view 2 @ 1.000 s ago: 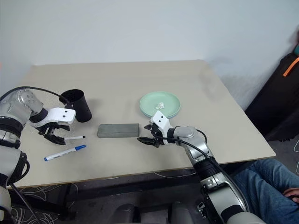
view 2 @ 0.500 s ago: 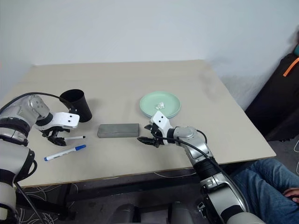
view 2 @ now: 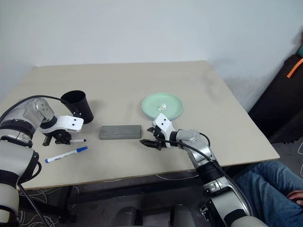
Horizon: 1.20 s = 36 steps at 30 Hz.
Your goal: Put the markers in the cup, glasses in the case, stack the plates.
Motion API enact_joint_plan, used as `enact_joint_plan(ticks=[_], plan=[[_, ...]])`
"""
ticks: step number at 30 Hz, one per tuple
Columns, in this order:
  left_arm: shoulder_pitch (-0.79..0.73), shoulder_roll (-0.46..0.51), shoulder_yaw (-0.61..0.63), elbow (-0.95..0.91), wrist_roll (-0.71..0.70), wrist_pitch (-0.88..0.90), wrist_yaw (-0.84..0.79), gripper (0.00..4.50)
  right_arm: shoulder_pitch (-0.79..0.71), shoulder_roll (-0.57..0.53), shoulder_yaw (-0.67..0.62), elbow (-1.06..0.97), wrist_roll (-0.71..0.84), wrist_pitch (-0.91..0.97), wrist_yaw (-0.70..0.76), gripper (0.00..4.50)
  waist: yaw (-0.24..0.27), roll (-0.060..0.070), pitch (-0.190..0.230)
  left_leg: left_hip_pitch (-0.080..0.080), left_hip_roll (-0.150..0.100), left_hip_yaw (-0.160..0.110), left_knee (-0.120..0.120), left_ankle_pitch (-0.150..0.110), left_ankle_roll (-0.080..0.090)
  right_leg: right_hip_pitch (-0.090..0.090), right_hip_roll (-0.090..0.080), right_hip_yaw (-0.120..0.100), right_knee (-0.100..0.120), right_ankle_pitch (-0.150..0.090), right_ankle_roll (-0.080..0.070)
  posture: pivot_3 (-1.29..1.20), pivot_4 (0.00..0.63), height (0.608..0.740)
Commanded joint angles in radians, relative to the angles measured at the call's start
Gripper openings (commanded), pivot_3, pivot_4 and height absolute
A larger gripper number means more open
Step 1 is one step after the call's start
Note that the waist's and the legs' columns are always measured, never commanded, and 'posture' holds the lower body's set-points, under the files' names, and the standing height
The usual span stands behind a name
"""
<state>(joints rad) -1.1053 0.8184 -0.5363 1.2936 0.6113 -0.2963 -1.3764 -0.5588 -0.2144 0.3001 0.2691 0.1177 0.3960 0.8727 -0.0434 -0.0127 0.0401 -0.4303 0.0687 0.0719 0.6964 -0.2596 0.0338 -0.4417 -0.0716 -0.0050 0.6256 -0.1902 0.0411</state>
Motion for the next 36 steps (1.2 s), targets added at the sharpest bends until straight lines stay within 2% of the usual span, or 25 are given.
enact_joint_plan(ticks=[1, 6, 10, 14, 19, 28, 36], plan=[[-0.020, 0.006, 0.003, -0.002, 0.004, -0.008, -0.004, 0.01, -0.011, 0.000, -0.015, -0.044, 0.011, -0.003, -0.005, 3.37, 0.000, 0.000, 0.000, 0.000, 0.000, 0.000, 0.000, 0.000, 0.000, 0.000, 0.000, 0.000, 0.000, 0.000, 0.000, 0.00, 0.000, 0.740], [-0.035, -0.016, 0.088, -0.013, -0.094, 0.033, -0.075, 0.01, -0.013, 0.001, -0.014, -0.043, 0.011, -0.004, -0.003, 3.37, 0.000, 0.000, 0.000, 0.000, 0.000, 0.000, 0.000, 0.000, 0.000, 0.000, 0.000, 0.000, 0.000, 0.000, 0.000, 0.00, 0.000, 0.740], [-0.082, -0.071, 0.226, -0.057, -0.281, 0.135, -0.222, 0.01, -0.010, -0.003, -0.014, -0.044, 0.011, -0.004, 0.000, 3.37, 0.001, 0.000, 0.000, 0.000, 0.000, 0.000, 0.001, 0.000, -0.001, 0.001, 0.000, 0.000, 0.000, 0.000, 0.000, 0.00, 0.000, 0.740], [-0.118, -0.114, 0.339, -0.131, -0.457, 0.239, -0.238, 0.01, -0.010, -0.003, -0.013, -0.044, 0.011, -0.004, 0.002, 3.37, -0.004, -0.001, 0.000, -0.001, 0.000, 0.000, 0.003, 0.000, 0.000, 0.001, 0.000, 0.000, 0.000, 0.000, 0.000, 0.00, 0.000, 0.740], [-0.150, -0.131, 0.489, -0.188, -0.571, 0.296, -0.080, 0.01, -0.009, -0.004, -0.014, -0.047, 0.012, -0.003, 0.000, 3.37, -0.010, 0.000, 0.000, 0.000, 0.000, -0.001, 0.003, 0.000, 0.001, 0.000, 0.000, 0.001, 0.000, 0.000, 0.001, 0.00, 0.000, 0.740], [-0.045, -0.032, 0.637, -0.218, -0.621, 0.222, 0.305, 0.01, -0.001, -0.025, -0.020, -0.062, 0.013, 0.001, 0.004, 3.37, -0.007, 0.000, 0.000, 0.000, 0.000, 0.000, 0.003, 0.000, -0.001, 0.000, 0.000, 0.002, 0.001, 0.000, 0.001, 0.00, 0.000, 0.740], [0.087, -0.040, 0.723, -0.296, -0.697, 0.192, 0.412, 0.01, -0.011, -0.022, -0.008, -0.056, 0.013, 0.001, 0.015, 3.37, 0.000, -0.001, 0.000, 0.000, -0.001, 0.000, 0.003, -0.001, -0.002, 0.002, 0.000, 0.002, 0.000, 0.000, 0.001, 0.00, 0.000, 0.740]])
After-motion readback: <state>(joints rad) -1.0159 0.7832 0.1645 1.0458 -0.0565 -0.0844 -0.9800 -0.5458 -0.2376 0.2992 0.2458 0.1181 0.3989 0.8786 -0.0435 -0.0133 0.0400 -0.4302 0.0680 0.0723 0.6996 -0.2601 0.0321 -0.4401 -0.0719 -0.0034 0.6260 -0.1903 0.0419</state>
